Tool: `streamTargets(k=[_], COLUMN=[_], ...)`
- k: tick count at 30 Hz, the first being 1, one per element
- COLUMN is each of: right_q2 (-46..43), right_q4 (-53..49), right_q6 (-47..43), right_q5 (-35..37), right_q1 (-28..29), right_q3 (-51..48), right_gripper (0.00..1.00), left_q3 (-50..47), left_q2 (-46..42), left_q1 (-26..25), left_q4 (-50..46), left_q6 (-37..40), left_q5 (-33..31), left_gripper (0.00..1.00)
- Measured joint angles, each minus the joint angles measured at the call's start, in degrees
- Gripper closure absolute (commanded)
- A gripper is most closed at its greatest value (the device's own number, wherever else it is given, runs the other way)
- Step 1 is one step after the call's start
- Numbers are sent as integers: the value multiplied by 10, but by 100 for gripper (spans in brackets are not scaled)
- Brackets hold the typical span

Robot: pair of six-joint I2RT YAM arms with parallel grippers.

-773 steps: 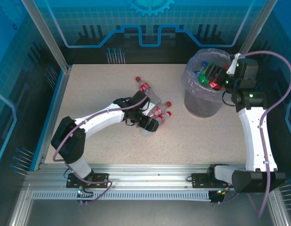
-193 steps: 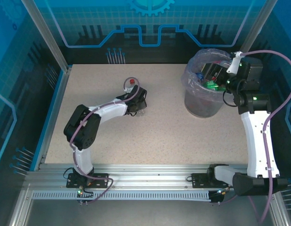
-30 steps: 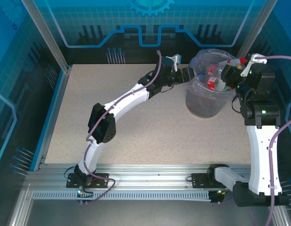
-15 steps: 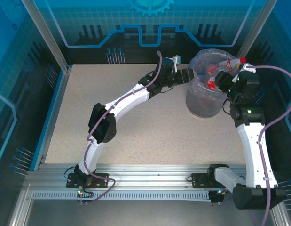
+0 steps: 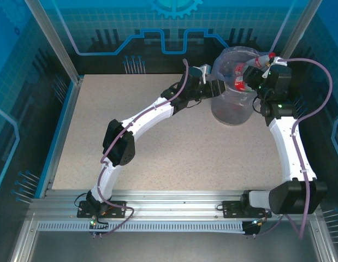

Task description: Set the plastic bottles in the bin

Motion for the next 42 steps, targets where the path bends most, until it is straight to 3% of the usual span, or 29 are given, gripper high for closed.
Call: streamTargets(k=[9, 16, 29, 34, 42], right_q2=[23, 77, -3, -31, 20], right_q4=[-115, -174, -379, -400, -395], right_q6=[-39, -65, -104, -105, -97], right_q5=[-47, -66, -33, -37, -78], right_q1=[-9, -15, -27, -35, -35], right_q3=[165, 280, 284, 250, 216], right_gripper=[50, 50, 31, 31, 37], left_q3=[0, 0, 0, 0, 0], left_q2=[0, 0, 0, 0, 0], left_q1=[0, 0, 1, 1, 2], left_q4=[-5, -10, -11, -11, -13], left_q6=[14, 15, 14, 15, 14], left_q5=[0, 0, -2, -2, -2], left_gripper=[47, 49, 51, 51, 52])
